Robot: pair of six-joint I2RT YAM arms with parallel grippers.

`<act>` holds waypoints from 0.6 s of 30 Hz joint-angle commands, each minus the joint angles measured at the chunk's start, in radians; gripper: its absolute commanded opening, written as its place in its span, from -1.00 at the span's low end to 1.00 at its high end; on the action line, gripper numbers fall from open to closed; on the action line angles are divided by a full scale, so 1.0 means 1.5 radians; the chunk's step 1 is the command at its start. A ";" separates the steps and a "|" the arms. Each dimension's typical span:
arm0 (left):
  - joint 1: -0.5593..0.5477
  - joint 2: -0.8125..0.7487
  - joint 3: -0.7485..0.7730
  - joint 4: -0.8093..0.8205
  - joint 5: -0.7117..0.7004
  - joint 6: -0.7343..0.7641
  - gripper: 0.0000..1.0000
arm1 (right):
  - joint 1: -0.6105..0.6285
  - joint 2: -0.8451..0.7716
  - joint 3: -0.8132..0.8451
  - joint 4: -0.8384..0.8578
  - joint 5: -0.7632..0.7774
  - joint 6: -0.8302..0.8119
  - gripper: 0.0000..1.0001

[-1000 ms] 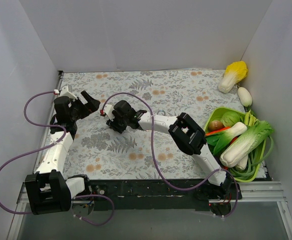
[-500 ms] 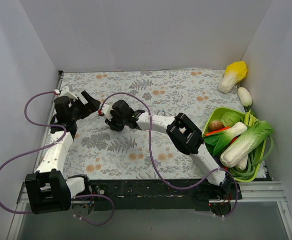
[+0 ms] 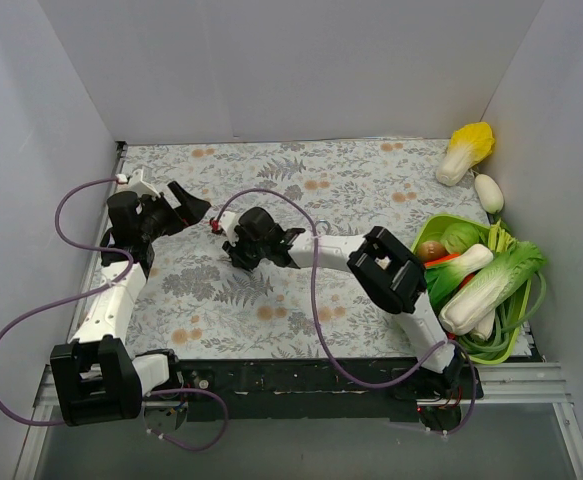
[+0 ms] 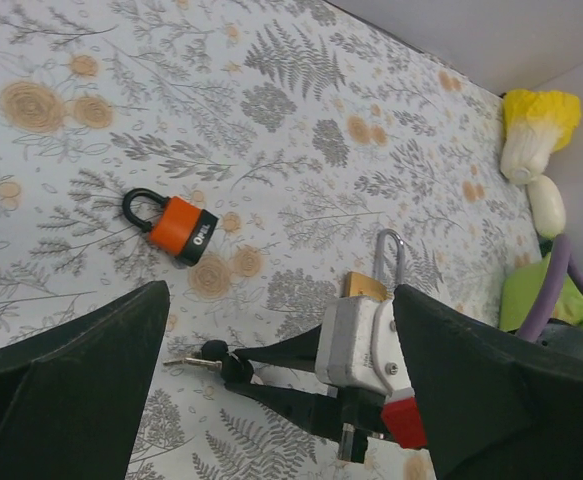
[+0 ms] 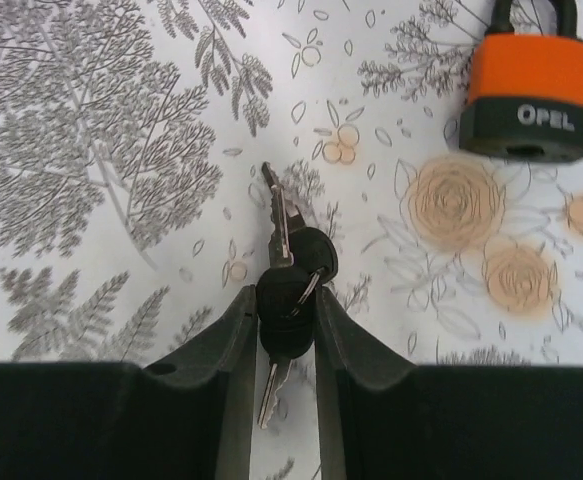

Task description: Unlock with the key

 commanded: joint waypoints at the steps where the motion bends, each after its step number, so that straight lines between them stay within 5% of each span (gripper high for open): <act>1: 0.000 0.008 -0.012 0.067 0.134 -0.006 0.86 | -0.001 -0.135 -0.102 0.121 0.031 0.091 -0.97; 9: -0.006 0.029 -0.038 0.187 0.355 -0.066 0.86 | -0.001 -0.358 -0.313 0.219 0.149 0.195 -0.97; 18: -0.085 0.051 -0.066 0.288 0.423 -0.148 0.83 | 0.027 -0.516 -0.412 0.231 0.277 0.181 -0.97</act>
